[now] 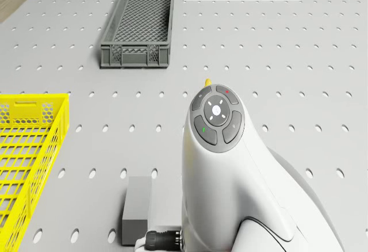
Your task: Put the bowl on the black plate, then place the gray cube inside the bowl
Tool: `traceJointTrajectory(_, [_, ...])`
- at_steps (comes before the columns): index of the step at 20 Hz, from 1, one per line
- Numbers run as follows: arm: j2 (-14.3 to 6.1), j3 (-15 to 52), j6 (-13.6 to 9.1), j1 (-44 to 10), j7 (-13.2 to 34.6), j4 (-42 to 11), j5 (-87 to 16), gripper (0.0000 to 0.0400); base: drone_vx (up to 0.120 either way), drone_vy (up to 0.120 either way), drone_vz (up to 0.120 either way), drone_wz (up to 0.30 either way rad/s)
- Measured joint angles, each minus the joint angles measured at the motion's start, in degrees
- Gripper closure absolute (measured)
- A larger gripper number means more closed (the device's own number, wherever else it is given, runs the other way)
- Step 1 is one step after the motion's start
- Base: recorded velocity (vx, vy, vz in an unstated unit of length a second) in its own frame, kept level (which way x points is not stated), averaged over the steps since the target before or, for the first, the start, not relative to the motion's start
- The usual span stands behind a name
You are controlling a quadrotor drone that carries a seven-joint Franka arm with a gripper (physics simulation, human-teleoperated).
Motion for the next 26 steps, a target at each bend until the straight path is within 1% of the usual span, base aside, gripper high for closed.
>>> traceJointTrajectory(26, [-0.6, 0.0, 0.5, -0.2, 0.1, 0.0, 0.2, 0.0300, -0.120, 0.120, 0.000, 0.000])
